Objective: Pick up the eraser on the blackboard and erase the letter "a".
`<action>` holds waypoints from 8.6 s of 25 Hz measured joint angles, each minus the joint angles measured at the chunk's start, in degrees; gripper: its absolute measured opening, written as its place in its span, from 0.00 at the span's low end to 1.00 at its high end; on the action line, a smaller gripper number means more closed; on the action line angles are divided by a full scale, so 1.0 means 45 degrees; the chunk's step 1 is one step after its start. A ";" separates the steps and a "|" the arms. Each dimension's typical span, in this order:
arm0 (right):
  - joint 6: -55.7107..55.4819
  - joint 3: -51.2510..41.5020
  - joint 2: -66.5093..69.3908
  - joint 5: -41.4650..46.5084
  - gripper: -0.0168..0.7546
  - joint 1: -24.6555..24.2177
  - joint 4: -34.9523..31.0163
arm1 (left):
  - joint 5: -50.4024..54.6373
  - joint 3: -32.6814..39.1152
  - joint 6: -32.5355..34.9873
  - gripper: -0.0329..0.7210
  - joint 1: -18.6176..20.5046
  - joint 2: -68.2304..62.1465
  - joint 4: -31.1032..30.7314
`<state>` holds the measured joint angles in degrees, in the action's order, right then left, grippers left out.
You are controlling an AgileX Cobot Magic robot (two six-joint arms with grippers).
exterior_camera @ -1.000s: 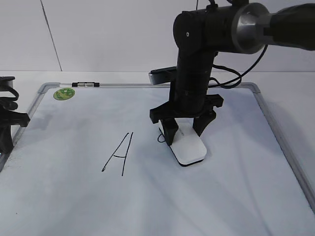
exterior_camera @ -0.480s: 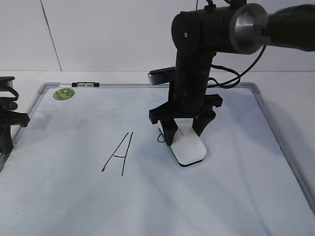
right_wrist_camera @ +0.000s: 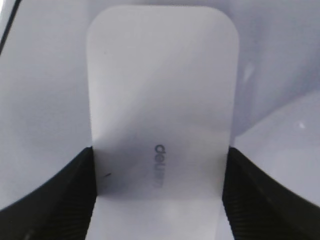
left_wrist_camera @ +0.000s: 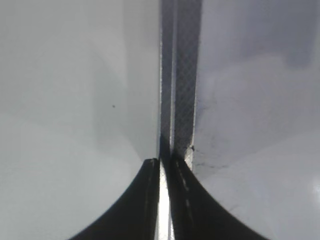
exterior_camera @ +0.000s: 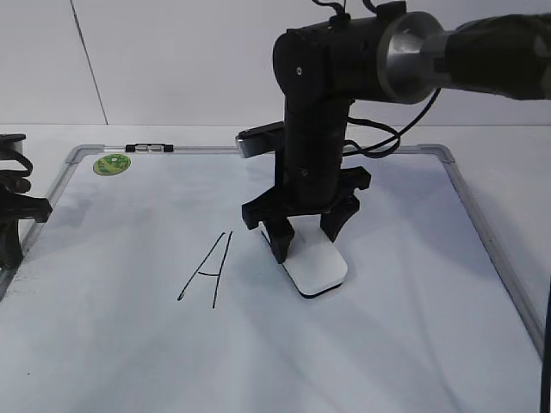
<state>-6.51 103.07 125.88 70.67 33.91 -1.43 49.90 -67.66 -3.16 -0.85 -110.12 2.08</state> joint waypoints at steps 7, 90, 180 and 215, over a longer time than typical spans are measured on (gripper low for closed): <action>0.0023 0.0000 -0.0004 0.0000 0.75 0.0076 -0.0067 | -0.0023 0.0000 0.0000 0.11 0.0000 0.0000 0.0000; 0.0076 0.0325 -0.0697 -0.0067 0.75 -0.1500 -0.0115 | -0.0047 0.0000 0.0000 0.11 0.0000 0.0000 0.0022; -0.0864 -0.2991 -0.3210 -0.0123 0.75 -0.5409 0.0812 | -0.0047 0.0000 0.0000 0.11 0.0000 0.0000 0.0144; -0.0544 -0.2962 -0.1975 -0.0172 0.75 -0.5724 0.0922 | -0.0047 0.0000 0.0000 0.11 0.0000 0.0000 0.0263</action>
<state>-8.96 89.74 116.99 69.89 8.15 2.72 49.69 -67.66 -3.16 -0.85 -110.12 3.26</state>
